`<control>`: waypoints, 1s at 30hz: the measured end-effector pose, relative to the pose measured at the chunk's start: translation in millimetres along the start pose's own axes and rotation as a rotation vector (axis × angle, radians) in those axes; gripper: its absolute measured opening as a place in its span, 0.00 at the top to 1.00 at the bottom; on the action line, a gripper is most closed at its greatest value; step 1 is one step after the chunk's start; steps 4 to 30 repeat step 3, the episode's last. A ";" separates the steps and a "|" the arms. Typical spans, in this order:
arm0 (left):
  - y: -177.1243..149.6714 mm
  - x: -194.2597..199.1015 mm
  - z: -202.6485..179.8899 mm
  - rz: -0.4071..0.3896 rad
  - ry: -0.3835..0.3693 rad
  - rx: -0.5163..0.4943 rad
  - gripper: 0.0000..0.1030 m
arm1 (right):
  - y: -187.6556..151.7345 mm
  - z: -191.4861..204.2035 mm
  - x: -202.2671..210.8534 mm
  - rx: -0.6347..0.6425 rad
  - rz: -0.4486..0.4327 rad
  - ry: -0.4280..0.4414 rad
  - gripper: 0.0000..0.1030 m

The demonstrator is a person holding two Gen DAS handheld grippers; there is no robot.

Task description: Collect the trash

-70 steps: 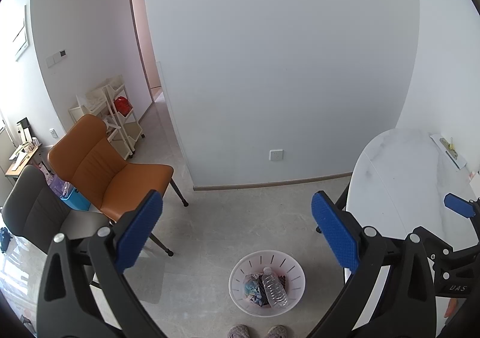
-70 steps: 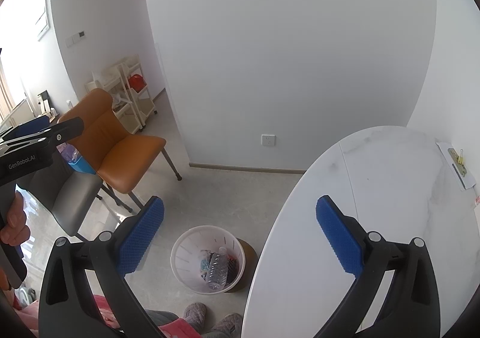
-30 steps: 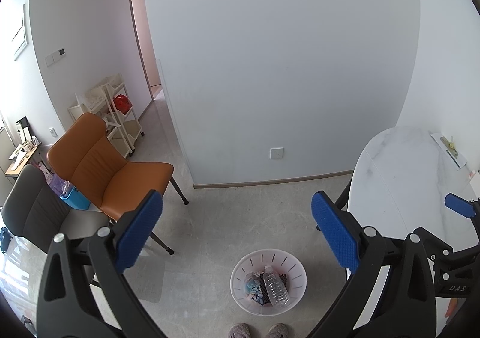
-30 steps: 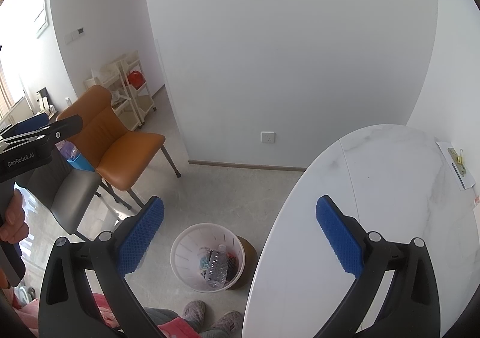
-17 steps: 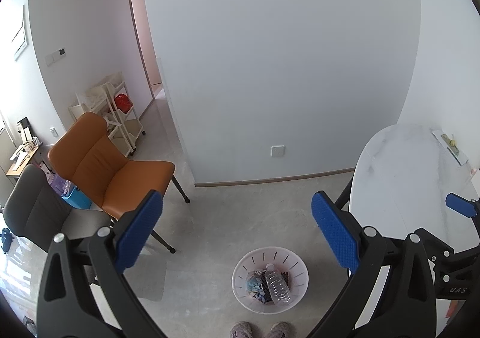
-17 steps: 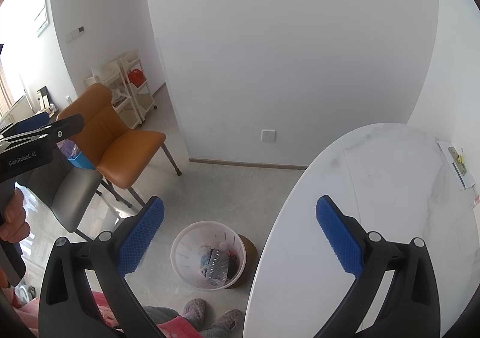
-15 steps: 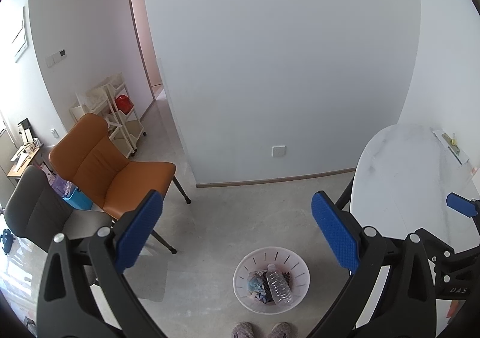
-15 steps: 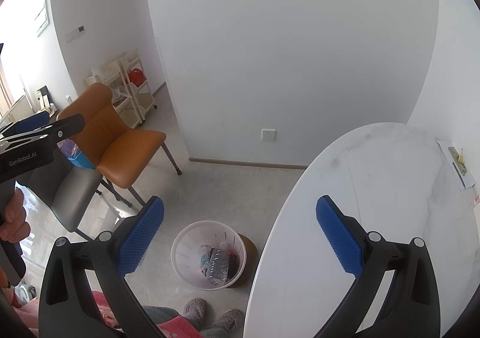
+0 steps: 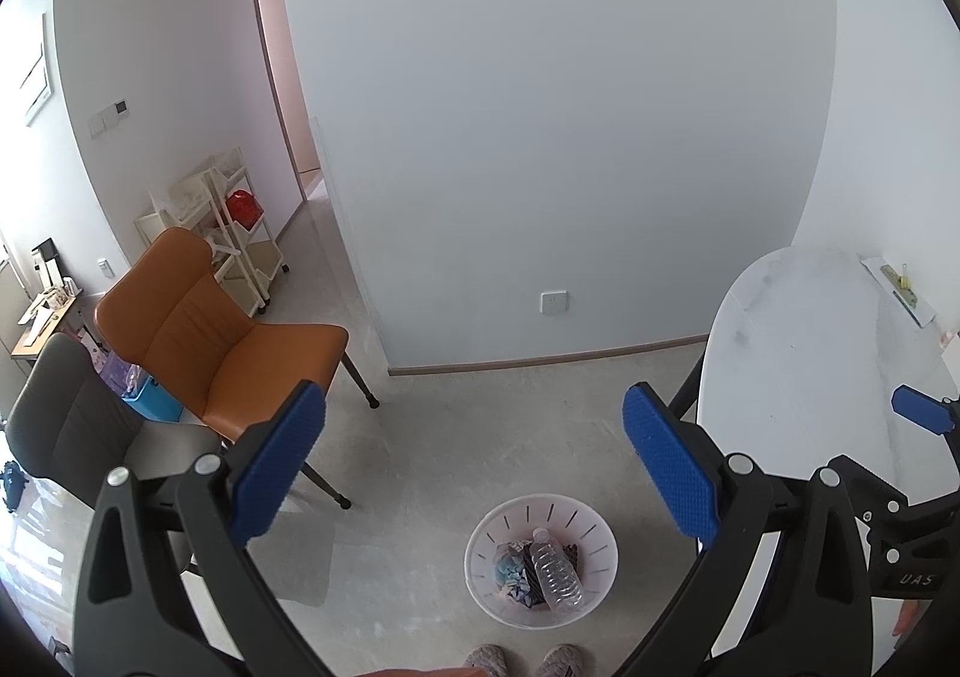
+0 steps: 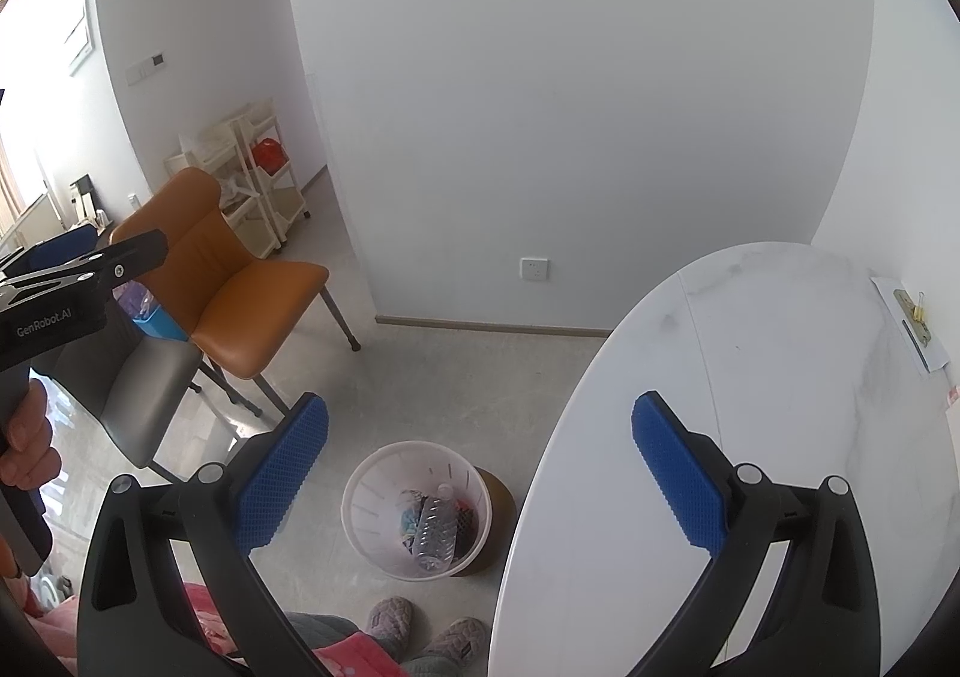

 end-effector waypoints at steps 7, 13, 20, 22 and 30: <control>0.5 -0.3 0.7 0.001 -0.007 0.003 0.08 | -0.1 0.2 0.3 -0.002 0.001 -0.001 0.02; 0.5 -0.3 0.7 0.001 -0.007 0.003 0.08 | -0.1 0.2 0.3 -0.002 0.001 -0.001 0.02; 0.5 -0.3 0.7 0.001 -0.007 0.003 0.08 | -0.1 0.2 0.3 -0.002 0.001 -0.001 0.02; 0.5 -0.3 0.7 0.001 -0.007 0.003 0.08 | -0.1 0.2 0.3 -0.002 0.001 -0.001 0.02; 0.5 -0.3 0.7 0.001 -0.007 0.003 0.08 | -0.1 0.2 0.3 -0.002 0.001 -0.001 0.02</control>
Point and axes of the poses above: each gripper's, at about its wrist camera, not at the fingertips, and x roughly against the way its jaws point, z to its left, y to its top, the point moved 9 cm from there along -x, roughly the way its jaws point, and after that the axes turned 12 degrees about z, right-handed, at the moved point
